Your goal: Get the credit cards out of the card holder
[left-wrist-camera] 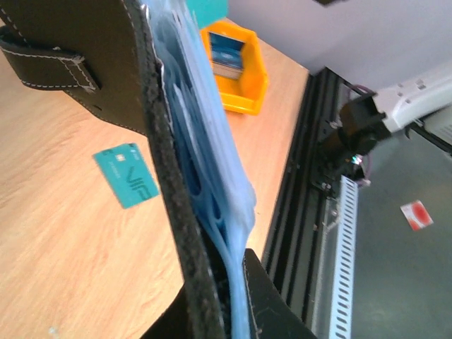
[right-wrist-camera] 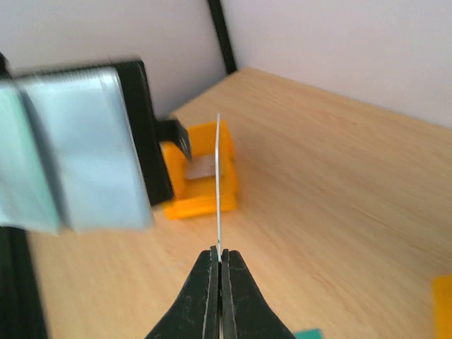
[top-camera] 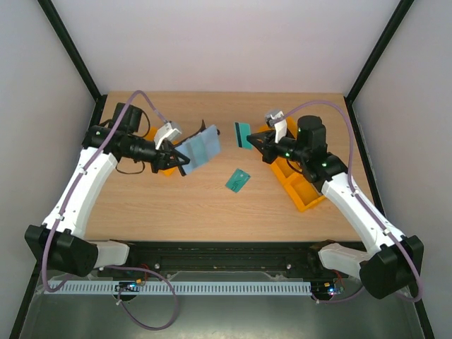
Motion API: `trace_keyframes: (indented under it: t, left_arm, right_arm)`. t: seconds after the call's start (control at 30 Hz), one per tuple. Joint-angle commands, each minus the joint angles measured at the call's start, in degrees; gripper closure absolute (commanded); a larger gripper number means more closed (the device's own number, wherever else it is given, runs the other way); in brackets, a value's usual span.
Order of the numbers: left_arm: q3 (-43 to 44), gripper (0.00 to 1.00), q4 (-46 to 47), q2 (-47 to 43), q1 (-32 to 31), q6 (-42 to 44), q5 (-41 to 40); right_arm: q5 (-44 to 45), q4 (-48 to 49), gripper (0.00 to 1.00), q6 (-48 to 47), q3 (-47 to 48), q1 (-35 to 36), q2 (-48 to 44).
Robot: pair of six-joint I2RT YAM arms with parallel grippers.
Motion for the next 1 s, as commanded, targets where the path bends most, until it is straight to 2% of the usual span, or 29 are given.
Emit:
trace_keyframes:
  t: [0.0, 0.1, 0.27, 0.33, 0.5, 0.63, 0.97]
  left_arm:
    - [-0.80, 0.98, 5.87, -1.50, 3.40, -6.39, -1.80]
    - [-1.50, 0.98, 7.57, -1.51, 4.83, -8.06, -1.97]
    - [-1.99, 0.98, 7.97, -1.12, 5.19, -8.32, -1.40]
    - [-2.14, 0.98, 8.08, -0.91, 5.19, -8.36, -1.19]
    - [-1.76, 0.98, 7.59, -0.74, 5.19, -7.70, -0.53]
    - [-1.67, 0.98, 6.94, -0.34, 5.19, -6.94, -0.25]
    - [-1.18, 0.98, 5.41, 1.21, 5.19, -5.27, 1.51]
  right_arm:
    - [14.27, -2.86, 0.98, -14.66, -2.98, 1.06, -1.09]
    - [21.71, -1.77, 0.98, -28.03, -4.04, 4.26, -0.81]
    - [27.38, 3.66, 0.98, -58.56, -10.69, 9.02, 1.54]
    - [32.54, 6.33, 0.98, -69.73, -12.34, 10.85, 4.30]
    - [42.87, 19.77, 0.98, -86.96, -18.79, 13.85, 10.45]
    - [42.12, 28.18, 0.98, -91.86, -23.81, 15.05, 12.84]
    - [39.42, 36.66, 0.98, -96.29, -28.15, 17.82, 20.44]
